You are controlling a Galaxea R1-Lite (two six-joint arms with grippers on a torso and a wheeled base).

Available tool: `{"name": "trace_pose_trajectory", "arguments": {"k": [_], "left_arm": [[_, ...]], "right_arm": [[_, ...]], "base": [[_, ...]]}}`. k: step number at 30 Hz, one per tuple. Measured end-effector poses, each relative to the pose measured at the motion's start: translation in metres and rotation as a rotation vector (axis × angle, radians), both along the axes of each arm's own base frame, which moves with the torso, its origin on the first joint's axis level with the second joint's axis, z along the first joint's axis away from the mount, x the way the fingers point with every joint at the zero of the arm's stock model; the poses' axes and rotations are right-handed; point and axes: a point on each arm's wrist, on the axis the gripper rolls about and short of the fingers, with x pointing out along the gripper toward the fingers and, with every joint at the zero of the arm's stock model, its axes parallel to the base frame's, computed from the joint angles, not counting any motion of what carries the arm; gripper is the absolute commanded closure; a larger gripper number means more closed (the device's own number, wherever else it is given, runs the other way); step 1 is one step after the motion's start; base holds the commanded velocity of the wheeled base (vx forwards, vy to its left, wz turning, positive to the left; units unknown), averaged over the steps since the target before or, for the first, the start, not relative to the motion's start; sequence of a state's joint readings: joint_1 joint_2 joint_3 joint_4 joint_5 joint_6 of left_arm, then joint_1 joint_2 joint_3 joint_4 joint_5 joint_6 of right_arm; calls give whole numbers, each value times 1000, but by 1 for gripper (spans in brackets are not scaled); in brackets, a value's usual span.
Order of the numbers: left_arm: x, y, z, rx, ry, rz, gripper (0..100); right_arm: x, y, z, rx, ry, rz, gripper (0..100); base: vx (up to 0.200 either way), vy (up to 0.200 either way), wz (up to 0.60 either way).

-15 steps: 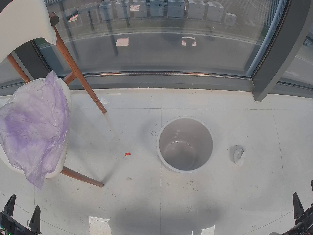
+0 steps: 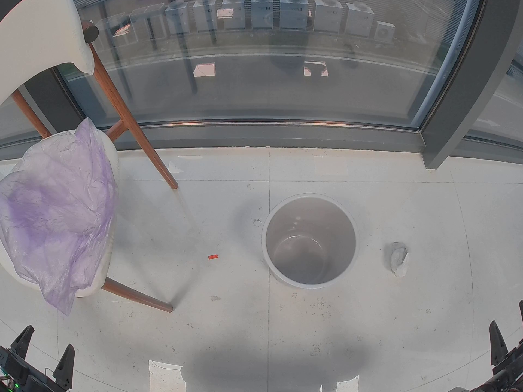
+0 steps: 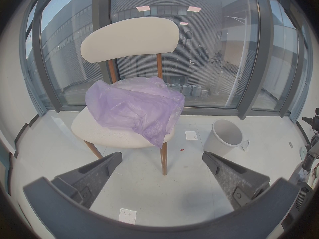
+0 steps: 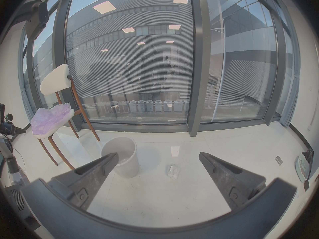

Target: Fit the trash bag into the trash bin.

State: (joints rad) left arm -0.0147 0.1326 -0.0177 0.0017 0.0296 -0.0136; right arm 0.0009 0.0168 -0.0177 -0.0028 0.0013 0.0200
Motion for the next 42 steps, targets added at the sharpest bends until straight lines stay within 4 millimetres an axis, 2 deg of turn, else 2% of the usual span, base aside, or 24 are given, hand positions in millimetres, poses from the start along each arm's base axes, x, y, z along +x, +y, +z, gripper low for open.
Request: {"name": "trace_pose_trajectory", "arguments": {"k": [5,9,14,19,24,29,34,42], "left_arm": [[-5,0,1,-2,-86,16,0],[-10,0,18,-7,-216,30,0],[-13,1,57,-10,-294,19,0],[2,1,102,-14,-275,-8,0],[37,-2,141,-14,-199,-41,0],[84,-7,161,-11,-85,-122,0],[128,-14,159,4,45,-199,0],[188,-21,139,103,181,-222,0]], "right_arm": [[0,0,0,0,0,1,0],[0,0,0,0,0,1,0],[0,0,0,-2,1,0,0],[0,0,0,-3,1,0,0],[0,0,0,-6,1,0,0],[0,0,0,-6,1,0,0],[0,0,0,-8,1,0,0],[0,0,0,-2,0,0,0]], "base": [[0,0,0],[0,0,0],[0,0,0],[0,0,0],[0,0,0],[0,0,0],[0,0,0],[0,0,0]]}}
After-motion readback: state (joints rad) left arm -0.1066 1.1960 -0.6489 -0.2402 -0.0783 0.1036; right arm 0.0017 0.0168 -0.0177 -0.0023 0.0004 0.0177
